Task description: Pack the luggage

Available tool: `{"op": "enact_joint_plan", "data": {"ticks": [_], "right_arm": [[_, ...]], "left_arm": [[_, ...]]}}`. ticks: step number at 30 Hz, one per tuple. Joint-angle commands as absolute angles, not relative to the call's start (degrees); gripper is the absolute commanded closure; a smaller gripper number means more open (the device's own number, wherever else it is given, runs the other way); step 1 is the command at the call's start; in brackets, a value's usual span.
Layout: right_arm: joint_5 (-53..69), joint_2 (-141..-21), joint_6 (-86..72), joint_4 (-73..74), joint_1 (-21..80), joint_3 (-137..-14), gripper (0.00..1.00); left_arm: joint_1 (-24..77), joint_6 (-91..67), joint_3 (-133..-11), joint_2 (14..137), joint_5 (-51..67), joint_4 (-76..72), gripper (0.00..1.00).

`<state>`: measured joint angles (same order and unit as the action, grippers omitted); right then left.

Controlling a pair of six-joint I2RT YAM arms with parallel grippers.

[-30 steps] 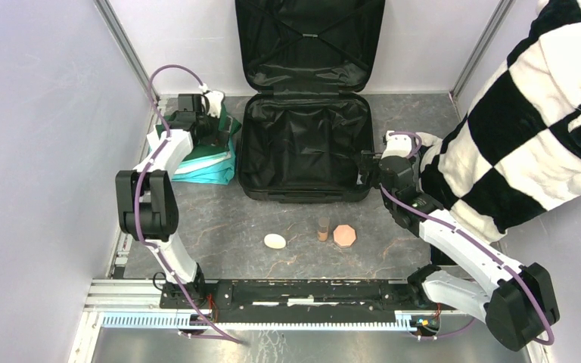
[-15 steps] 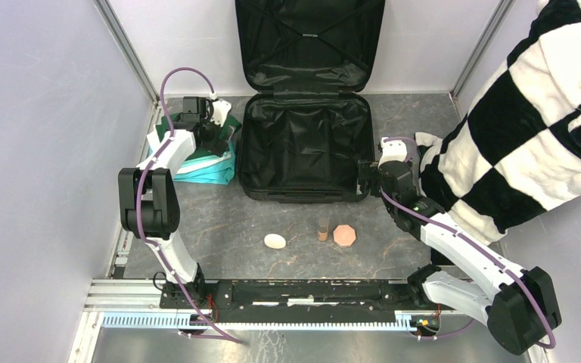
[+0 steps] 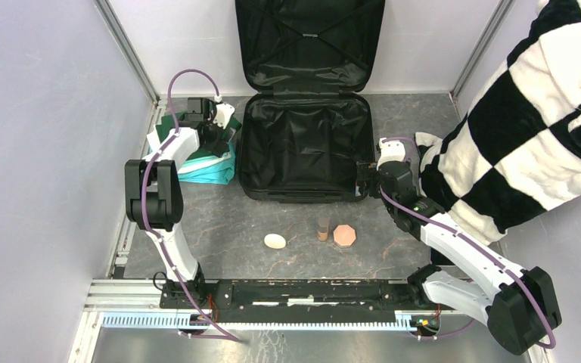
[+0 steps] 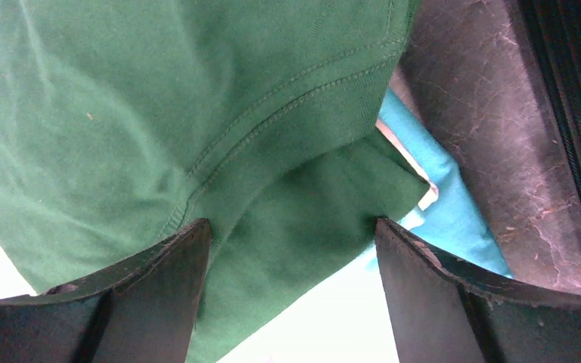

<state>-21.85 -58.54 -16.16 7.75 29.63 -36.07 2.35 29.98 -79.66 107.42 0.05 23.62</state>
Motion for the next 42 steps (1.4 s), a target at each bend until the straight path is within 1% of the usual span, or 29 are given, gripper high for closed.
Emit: {"op": "enact_joint_plan", "data": {"ticks": [1,18,19,21,23,25,26,28,29,31,34,37,39,41,42], "right_arm": [[-21.9,-57.8,-15.2,7.0,29.9,-36.1,0.02],[-20.1,-58.2,-15.1,6.6,29.9,-36.6,0.04],[-20.0,-58.4,-15.0,6.6,29.9,-36.8,0.04],[-20.0,-58.6,-14.9,6.9,29.9,-37.0,0.04],[-19.9,-58.6,-14.7,7.0,29.9,-37.0,0.04],[-20.0,-58.6,-14.6,7.0,29.9,-37.1,0.04],[-20.1,-58.6,-14.6,7.2,29.9,-37.1,0.04],[-20.0,-58.7,-14.5,7.3,29.9,-37.3,0.04],[-20.1,-58.6,-14.5,7.3,30.0,-37.4,0.05],[-20.0,-58.7,-14.4,7.4,29.9,-37.6,0.05],[-19.7,-58.9,-14.3,7.3,30.0,-37.9,0.05],[-19.5,-58.9,-14.3,7.4,29.9,-38.0,0.06],[-19.4,-58.9,-14.3,7.4,30.0,-38.1,0.06],[-19.4,-58.8,-14.3,7.4,30.0,-38.0,0.07],[-19.3,-58.7,-14.4,7.3,29.9,-38.0,0.07]], "left_arm": [[2.3,32.8,-82.1,110.0,-2.1,21.7,0.16],[1.9,32.3,-85.4,109.3,-0.3,23.7,0.44],[1.8,32.3,-85.6,109.5,-0.3,23.8,0.46],[1.6,32.1,-85.9,109.8,-0.3,23.9,0.54],[1.5,31.8,-86.2,110.3,-0.3,23.9,0.56],[1.5,31.6,-86.4,110.7,-0.3,23.9,0.55],[1.5,31.6,-86.4,111.0,0.4,24.1,0.5],[1.5,31.5,-86.7,111.5,1.2,24.5,0.38],[1.5,31.4,-87.0,111.8,1.0,24.5,0.35],[1.5,31.0,-87.4,112.5,0.7,24.5,0.32],[1.4,30.7,-88.1,113.3,0.6,24.5,0.33],[1.3,30.7,-88.6,114.0,0.7,24.4,0.39],[1.0,30.2,-88.8,114.4,0.9,24.0,0.46],[0.6,29.7,-89.3,114.7,1.2,23.9,0.57],[0.4,29.5,-89.6,114.9,1.3,24.0,0.64]]}}
